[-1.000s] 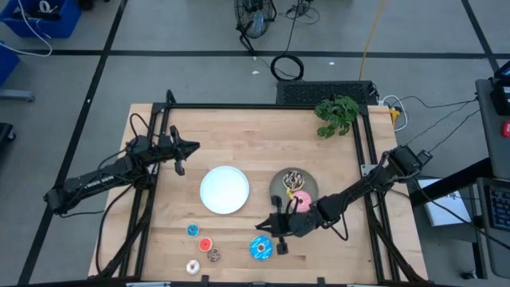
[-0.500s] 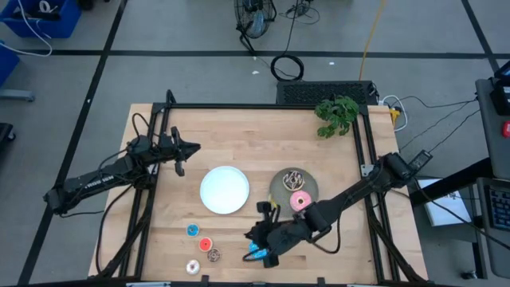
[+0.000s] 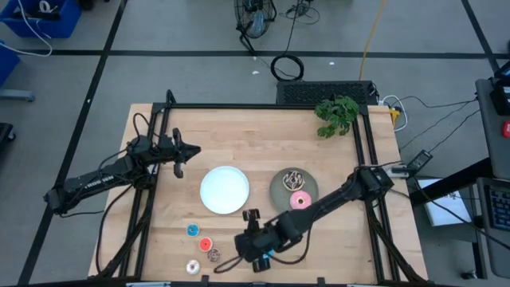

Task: Pick & Place donuts
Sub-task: Put the large blue donut on the gray plate

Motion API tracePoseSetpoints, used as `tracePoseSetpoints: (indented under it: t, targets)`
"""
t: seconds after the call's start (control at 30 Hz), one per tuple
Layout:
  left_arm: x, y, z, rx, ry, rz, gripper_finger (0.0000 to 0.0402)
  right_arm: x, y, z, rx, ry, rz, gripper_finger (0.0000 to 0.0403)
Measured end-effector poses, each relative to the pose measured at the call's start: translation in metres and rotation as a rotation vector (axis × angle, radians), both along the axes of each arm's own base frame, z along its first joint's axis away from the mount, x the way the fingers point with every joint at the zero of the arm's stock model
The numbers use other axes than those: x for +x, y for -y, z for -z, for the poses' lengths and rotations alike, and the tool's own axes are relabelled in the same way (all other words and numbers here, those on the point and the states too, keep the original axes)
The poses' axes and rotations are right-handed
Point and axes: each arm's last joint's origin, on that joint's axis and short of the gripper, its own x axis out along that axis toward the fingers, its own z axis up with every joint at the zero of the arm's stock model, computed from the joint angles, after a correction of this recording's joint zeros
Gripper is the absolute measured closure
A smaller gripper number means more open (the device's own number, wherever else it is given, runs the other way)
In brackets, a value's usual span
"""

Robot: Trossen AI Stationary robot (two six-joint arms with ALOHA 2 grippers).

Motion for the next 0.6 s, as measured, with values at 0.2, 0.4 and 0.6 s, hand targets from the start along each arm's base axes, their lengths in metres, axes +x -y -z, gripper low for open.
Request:
tracePoseSetpoints:
  t: [0.2,0.4,0.6]
  targets:
    - [0.000,0.000,0.000,-0.001,-0.002,0.000,0.0364,0.000,0.003,-0.004,0.017,0.011,0.030,0.0380]
    - [0.000,0.000,0.000,0.005,-0.004,0.000,0.0364,-0.003,0.009,-0.009,0.053,-0.013,0.103,0.0319]
    - [0.000,0.000,-0.001,0.007,0.013,-0.001,0.0364,-0.013,0.018,-0.020,-0.021,-0.026,0.169,0.0259]
